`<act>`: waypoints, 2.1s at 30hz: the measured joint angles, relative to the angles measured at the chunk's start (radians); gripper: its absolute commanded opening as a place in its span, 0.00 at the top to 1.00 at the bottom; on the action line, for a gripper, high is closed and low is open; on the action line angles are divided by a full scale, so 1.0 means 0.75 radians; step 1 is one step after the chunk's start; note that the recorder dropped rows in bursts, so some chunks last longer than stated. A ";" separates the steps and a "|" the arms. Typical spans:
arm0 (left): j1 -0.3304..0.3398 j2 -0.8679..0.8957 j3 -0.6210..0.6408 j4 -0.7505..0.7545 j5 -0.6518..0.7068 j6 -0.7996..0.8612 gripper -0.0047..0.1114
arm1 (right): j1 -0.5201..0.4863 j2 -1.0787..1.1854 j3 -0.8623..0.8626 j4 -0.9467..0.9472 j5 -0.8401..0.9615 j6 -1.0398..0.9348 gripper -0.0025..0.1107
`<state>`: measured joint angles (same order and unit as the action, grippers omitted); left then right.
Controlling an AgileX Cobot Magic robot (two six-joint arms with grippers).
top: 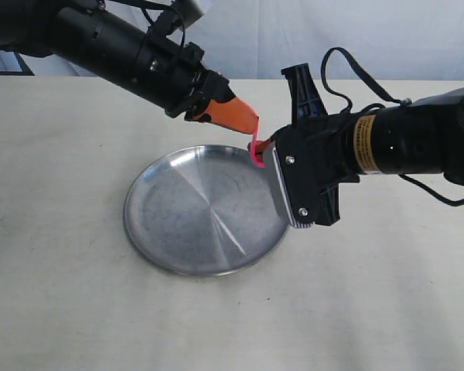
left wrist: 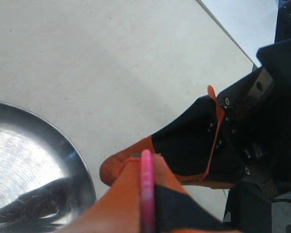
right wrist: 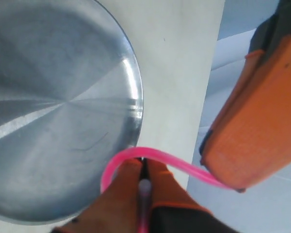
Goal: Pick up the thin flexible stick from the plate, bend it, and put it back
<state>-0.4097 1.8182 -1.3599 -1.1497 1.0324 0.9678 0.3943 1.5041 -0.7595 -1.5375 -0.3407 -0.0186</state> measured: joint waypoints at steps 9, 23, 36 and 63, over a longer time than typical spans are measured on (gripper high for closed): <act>0.000 0.000 0.000 -0.003 -0.004 0.000 0.96 | 0.000 0.000 0.000 0.000 0.023 -0.145 0.99; 0.000 0.002 0.002 0.005 -0.004 0.000 0.96 | 0.000 0.000 -0.003 0.000 0.032 -0.339 0.99; -0.003 0.002 0.002 0.035 -0.007 0.000 0.96 | 0.000 0.000 -0.003 -0.011 0.032 -0.411 0.99; -0.003 0.002 0.002 0.106 0.003 -0.008 0.96 | 0.100 0.000 -0.003 -0.031 0.150 -0.439 0.99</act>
<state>-0.4116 1.8199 -1.3583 -1.0701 1.0348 0.9620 0.4690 1.5041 -0.7615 -1.5608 -0.2283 -0.3478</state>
